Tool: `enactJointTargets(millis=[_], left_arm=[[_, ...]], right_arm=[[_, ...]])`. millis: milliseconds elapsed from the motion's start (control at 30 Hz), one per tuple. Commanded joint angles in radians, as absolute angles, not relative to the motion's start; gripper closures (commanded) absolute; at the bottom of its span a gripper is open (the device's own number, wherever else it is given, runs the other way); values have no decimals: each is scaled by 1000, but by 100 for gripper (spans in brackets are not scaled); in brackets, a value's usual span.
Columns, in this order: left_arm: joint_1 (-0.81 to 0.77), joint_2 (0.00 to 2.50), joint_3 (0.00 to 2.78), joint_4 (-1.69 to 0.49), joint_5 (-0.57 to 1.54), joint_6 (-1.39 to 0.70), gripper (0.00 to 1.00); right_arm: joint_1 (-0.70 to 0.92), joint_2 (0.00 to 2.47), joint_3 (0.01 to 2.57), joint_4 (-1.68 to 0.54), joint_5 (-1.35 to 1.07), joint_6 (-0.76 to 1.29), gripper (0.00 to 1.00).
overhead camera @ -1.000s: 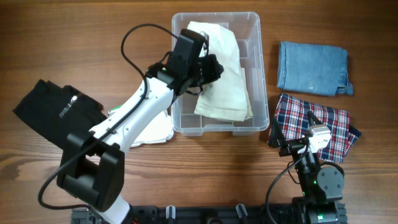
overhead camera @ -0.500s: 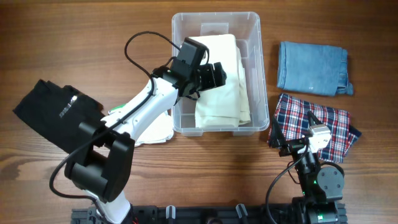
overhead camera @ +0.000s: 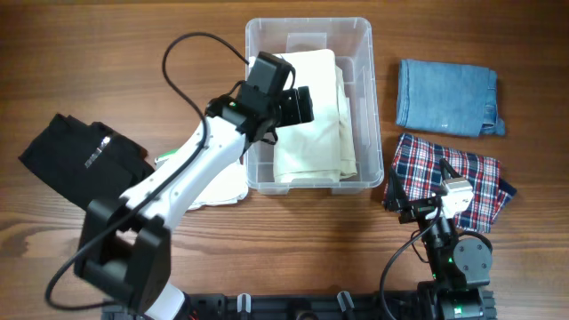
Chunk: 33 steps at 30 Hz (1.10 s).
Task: Pack container
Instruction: 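Lift the cream cloth with the left gripper and lower it into the container, then release the cloth and move the left gripper to the black garment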
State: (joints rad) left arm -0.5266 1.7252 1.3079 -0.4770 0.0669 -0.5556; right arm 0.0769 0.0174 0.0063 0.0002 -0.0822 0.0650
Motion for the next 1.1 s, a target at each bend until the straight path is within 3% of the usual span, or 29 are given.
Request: enactJointTargets(millis=[0,67,133,167,267,633,900,933,967,1000,1067], left_arm=[[-532,1637,1315,-492,43,-530,25],[-541,1619,1315,-509,37,-527,40],[-548,1607,1315,-553,-20,-527,69],[-548,1602,1315,-587,-59,-521,96],[-526,1602,1315,-670,-94,-509,96],[-323,1455,1315,-815,77,-508,96],[-63,1359,1315,-971,10,-508,96],[-22,1359,1315,-989,10,-508,95],[23,1361,1314,-1008,10,-508,83],[56,1362,1314,-1019,10,-508,78],[126,1362,1314,-1041,10,-508,78]], right_arm=[[73,10,5,6,-91,55,0],[73,10,5,6,-91,55,0],[73,10,5,6,-91,55,0],[73,10,5,6,-91,55,0],[73,10,5,6,-91,55,0],[73,10,5,6,-91,54,0],[73,10,5,6,-91,55,0],[73,10,5,6,-91,55,0],[73,10,5,6,-91,55,0],[73,10,5,6,-91,55,0],[73,10,5,6,-91,55,0]])
